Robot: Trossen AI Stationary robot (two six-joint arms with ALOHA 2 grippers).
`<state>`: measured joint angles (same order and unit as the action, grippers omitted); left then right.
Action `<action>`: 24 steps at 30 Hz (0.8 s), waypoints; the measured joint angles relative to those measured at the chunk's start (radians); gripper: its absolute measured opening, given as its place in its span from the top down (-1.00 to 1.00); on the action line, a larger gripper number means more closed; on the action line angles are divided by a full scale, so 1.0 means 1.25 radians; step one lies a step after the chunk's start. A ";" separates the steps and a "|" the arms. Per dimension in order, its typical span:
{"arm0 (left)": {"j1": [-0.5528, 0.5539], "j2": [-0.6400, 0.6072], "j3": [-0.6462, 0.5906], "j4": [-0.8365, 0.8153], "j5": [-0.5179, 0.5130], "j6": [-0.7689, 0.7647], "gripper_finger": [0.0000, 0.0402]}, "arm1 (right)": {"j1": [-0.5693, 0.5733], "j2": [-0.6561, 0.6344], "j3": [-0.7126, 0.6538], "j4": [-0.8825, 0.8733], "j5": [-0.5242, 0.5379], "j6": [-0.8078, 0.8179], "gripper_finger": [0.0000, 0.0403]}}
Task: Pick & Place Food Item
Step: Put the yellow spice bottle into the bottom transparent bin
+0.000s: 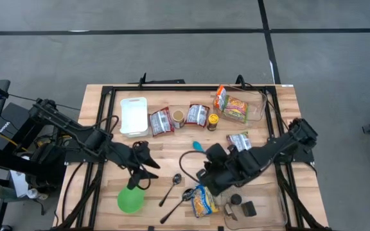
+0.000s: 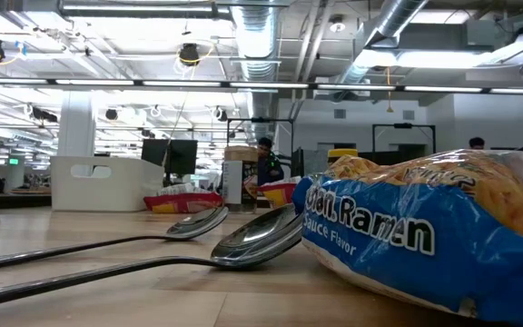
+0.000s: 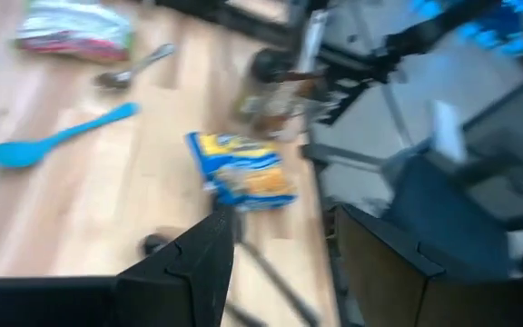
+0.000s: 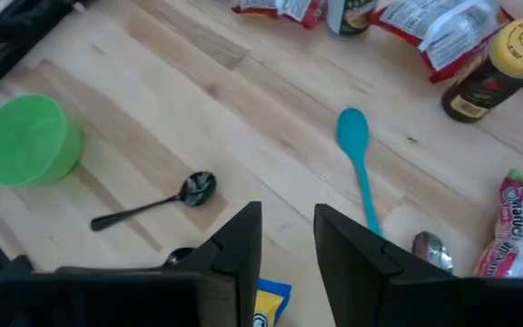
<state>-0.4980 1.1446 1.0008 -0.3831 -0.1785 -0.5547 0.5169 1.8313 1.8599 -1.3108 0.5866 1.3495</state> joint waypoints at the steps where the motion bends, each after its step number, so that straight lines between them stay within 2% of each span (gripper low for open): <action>1: 0.000 0.000 0.000 -0.017 -0.017 0.000 0.07 | -0.011 0.000 0.000 -0.004 -0.008 -0.004 0.52; 11: 0.000 0.000 0.000 -0.204 -0.257 0.000 0.07 | -0.136 -0.001 0.000 -0.065 -0.088 -0.012 0.52; 24: 0.000 0.000 0.000 -0.226 -0.278 0.001 0.07 | -0.256 -0.001 0.000 -0.202 -0.133 0.058 0.52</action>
<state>-0.4976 1.1450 1.0008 -0.6655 -0.5262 -0.5541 0.1966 1.8301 1.8599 -1.5637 0.4207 1.4215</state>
